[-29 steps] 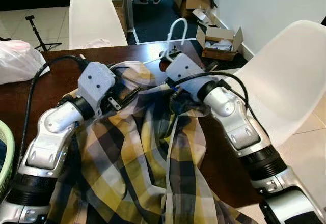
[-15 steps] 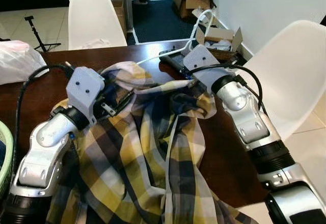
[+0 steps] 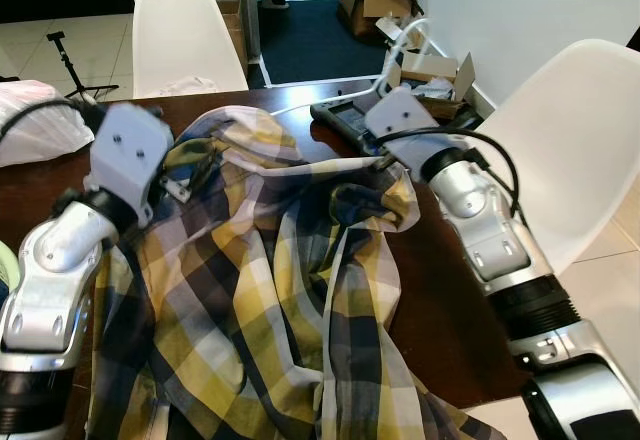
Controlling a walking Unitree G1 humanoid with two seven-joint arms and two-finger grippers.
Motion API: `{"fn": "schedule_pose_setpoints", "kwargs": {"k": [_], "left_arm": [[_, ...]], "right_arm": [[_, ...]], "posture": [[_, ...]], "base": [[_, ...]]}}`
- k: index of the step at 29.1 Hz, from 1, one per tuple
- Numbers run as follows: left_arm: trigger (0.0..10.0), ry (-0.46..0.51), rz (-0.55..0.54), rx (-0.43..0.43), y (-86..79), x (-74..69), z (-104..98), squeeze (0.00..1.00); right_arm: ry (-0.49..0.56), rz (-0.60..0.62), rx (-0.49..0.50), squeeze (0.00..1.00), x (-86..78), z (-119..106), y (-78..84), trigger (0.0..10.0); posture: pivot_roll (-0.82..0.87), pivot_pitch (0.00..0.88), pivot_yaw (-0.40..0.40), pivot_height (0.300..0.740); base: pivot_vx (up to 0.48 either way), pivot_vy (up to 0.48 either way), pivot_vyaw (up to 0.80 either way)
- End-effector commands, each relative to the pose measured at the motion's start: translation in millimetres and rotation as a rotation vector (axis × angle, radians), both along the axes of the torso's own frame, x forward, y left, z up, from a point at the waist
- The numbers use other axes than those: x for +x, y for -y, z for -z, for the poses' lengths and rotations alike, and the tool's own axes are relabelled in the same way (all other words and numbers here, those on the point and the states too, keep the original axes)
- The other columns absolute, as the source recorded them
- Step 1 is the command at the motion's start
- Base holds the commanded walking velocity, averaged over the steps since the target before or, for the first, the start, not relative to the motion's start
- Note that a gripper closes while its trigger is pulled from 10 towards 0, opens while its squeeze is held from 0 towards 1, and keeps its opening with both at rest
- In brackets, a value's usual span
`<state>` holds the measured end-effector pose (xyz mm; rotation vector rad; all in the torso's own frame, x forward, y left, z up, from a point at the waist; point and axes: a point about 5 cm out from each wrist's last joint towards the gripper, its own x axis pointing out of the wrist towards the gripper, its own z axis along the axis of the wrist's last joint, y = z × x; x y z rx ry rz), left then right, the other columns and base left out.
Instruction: Hang hanger
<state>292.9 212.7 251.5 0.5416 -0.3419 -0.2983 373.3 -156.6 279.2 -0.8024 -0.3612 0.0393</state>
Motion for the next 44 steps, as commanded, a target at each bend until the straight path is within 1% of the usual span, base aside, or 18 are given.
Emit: {"fn": "schedule_pose_setpoints", "kwargs": {"k": [1, 7, 10, 14, 15, 16, 18, 19, 20, 22, 25, 27, 28, 29, 34, 36, 37, 44], "left_arm": [[10.0, -0.085, 0.014, 0.091, 0.9, -3.5, 17.1, 0.0], [10.0, -0.15, 0.022, 0.162, 2.3, -6.8, 32.2, 0.0], [10.0, -0.18, 0.022, 0.207, 4.6, -7.8, 41.4, 0.0], [10.0, -0.184, 0.017, 0.218, 5.1, -7.4, 43.9, 0.0], [10.0, -0.164, 0.001, 0.19, 5.3, -5.3, 40.6, 0.0], [10.0, -0.164, 0.001, 0.19, 5.3, -5.3, 40.6, 0.0], [10.0, -0.06, -0.039, 0.004, 3.2, 0.6, 16.1, 0.0], [10.0, -0.009, -0.053, -0.086, 1.5, 2.0, 3.8, 0.0], [10.0, -0.009, -0.053, -0.086, 1.5, 2.0, 3.8, 0.0], [10.0, 0.063, 0.007, -0.3, 3.4, 1.0, -21.5, 0.0], [10.0, 0.075, 0.059, -0.366, 5.8, -1.2, -29.9, 0.0], [10.0, 0.141, 0.196, -0.453, 2.8, -12.3, -61.7, 0.0], [10.0, 0.141, 0.196, -0.453, 2.8, -12.3, -61.7, 0.0], [10.0, 0.165, 0.258, -0.479, -0.8, -18.9, -74.8, 0.0], [10.0, 0.154, 0.358, -0.48, -2.3, -28.7, -82.2, 0.0], [10.0, 0.109, 0.418, -0.45, 0.8, -33.3, -75.7, 0.0], [10.0, 0.053, 0.464, -0.396, 4.2, -37.2, -66.8, 0.0], [10.0, -0.057, 0.505, -0.318, 6.9, -41.7, -52.1, 0.0]], "right_arm": [[0.114, 0.096, -0.019, 0.0, -0.4, -22.6, 19.7, 0.0], [0.185, 0.148, -0.137, 0.0, -1.5, -32.3, 29.6, 0.0], [0.227, 0.175, -0.243, 0.0, -3.1, -37.7, 36.8, 0.0], [0.233, 0.183, -0.251, 0.0, -3.6, -39.1, 40.9, 0.0], [0.21, 0.168, -0.138, 0.0, -3.5, -39.8, 46.0, 0.0], [0.21, 0.168, -0.138, 0.0, -3.5, -39.8, 46.0, 0.0], [0.111, 0.001, 0.199, 0.0, -3.5, -34.6, 38.8, 0.0], [0.077, -0.078, 0.265, 0.0, -4.0, -30.9, 31.1, 0.0], [0.077, -0.078, 0.265, 0.0, -4.0, -30.9, 31.1, 0.0], [0.053, -0.108, 0.17, 0.0, -3.7, -19.9, 20.0, 0.0], [0.053, -0.098, 0.116, 0.0, -3.2, -16.0, 18.6, 0.0], [0.047, -0.127, 0.045, 0.0, -4.8, -11.4, 13.7, 0.0], [0.047, -0.127, 0.045, 0.0, -4.8, -11.4, 13.7, 0.0], [0.042, -0.159, 0.027, 0.0, -6.2, -10.6, 10.6, 0.0], [0.048, -0.203, 0.009, 0.0, -8.5, -12.5, 6.7, 0.0], [0.061, -0.219, -0.012, 0.0, -9.8, -14.9, 5.2, 0.0], [0.069, -0.247, -0.034, 0.0, -11.7, -17.5, 2.7, 0.0], [0.051, -0.375, -0.06, 0.0, -21.3, -22.7, -6.1, 0.0]], "posture": [[0.02, 0.175, -0.013, 0.74], [0.02, 0.176, -0.012, 0.74], [0.02, 0.173, -0.013, 0.74], [0.01, 0.173, -0.011, 0.74], [0.01, 0.172, -0.014, 0.74], [0.01, 0.172, -0.014, 0.74], [0.02, 0.167, -0.01, 0.74], [0.02, 0.167, -0.01, 0.74], [0.02, 0.167, -0.01, 0.74], [0.01, 0.162, -0.013, 0.74], [0.01, 0.162, -0.013, 0.74], [0.02, 0.159, -0.014, 0.74], [0.02, 0.159, -0.014, 0.74], [0.02, 0.157, -0.011, 0.74], [0.03, 0.154, -0.011, 0.74], [0.03, 0.153, -0.011, 0.74], [0.03, 0.154, -0.01, 0.74], [0.03, 0.155, -0.001, 0.74]], "base": [[0.0, 0.0, 0.0], [0.0, 0.0, 0.0], [0.0, 0.0, 0.0], [0.0, 0.0, 0.0], [0.0, 0.0, 0.0], [0.0, 0.0, 0.0], [0.0, 0.0, 0.0], [0.0, 0.0, 0.0], [0.0, 0.0, 0.0], [0.0, 0.0, 0.0], [0.0, 0.0, 0.0], [0.0, 0.0, 0.0], [0.0, 0.0, 0.0], [0.0, 0.0, 0.0], [0.0, 0.0, 0.0], [0.0, 0.0, 0.0], [0.0, 0.0, 0.0], [0.0, 0.0, 0.0]]}}
